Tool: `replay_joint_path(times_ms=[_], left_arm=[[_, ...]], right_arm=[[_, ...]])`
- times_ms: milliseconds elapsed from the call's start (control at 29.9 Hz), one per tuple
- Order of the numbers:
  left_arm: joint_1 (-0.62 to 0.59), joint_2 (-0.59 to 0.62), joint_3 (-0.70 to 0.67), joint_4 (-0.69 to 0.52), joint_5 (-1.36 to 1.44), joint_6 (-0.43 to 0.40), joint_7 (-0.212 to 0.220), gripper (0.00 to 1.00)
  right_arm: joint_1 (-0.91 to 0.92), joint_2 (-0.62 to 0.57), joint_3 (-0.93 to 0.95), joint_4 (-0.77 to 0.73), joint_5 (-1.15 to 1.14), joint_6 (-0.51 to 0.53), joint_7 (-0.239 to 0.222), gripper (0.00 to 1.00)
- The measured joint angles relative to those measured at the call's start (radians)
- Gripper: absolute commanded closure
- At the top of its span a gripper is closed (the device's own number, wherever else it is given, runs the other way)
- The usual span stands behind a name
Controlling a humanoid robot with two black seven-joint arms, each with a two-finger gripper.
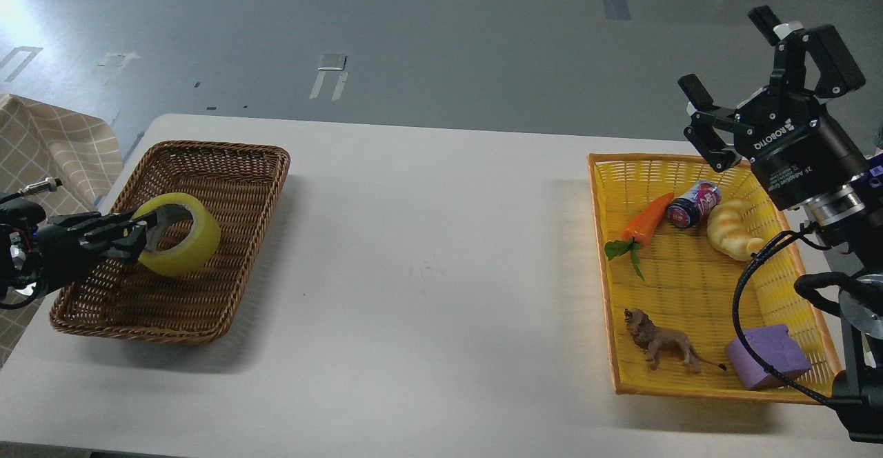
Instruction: Place and transfer tape with both arms
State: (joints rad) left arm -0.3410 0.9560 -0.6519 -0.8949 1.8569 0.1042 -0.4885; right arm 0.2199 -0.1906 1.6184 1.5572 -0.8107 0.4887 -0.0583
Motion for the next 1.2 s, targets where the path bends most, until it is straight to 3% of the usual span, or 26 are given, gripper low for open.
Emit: replay_joint_path(times_ms=[234, 401, 802, 936, 1203], left_arm=[[-0.006, -0.009, 0.0, 0.038, -0.001, 0.04, 0.0, 0.27], [-0.021, -0.009, -0.004, 0.05, -0.012, 0.074, 0.0, 0.03], [-0.087, -0.053, -0.018, -0.063, -0.483, 0.147, 0.0, 0.02], [-0.102, -0.126, -0.02, -0.119, -0.609, 0.235, 0.0, 0.02], [-0.136, -0.275, -0.108, -0.269, -0.689, 0.274, 0.0, 0.02]], right_arm=[[-0.008, -0.001, 0.001, 0.008, 0.001, 0.0, 0.0, 0.0], [-0.012, 0.001, 0.0, 0.01, 0.001, 0.0, 0.0, 0.0], [0.002, -0.005, -0.001, 0.008, -0.001, 0.0, 0.0, 0.0], [0.006, -0.005, -0.003, 0.007, -0.02, 0.0, 0.0, 0.0], [0.023, 0.0, -0.012, 0.008, -0.06, 0.0, 0.002, 0.0]])
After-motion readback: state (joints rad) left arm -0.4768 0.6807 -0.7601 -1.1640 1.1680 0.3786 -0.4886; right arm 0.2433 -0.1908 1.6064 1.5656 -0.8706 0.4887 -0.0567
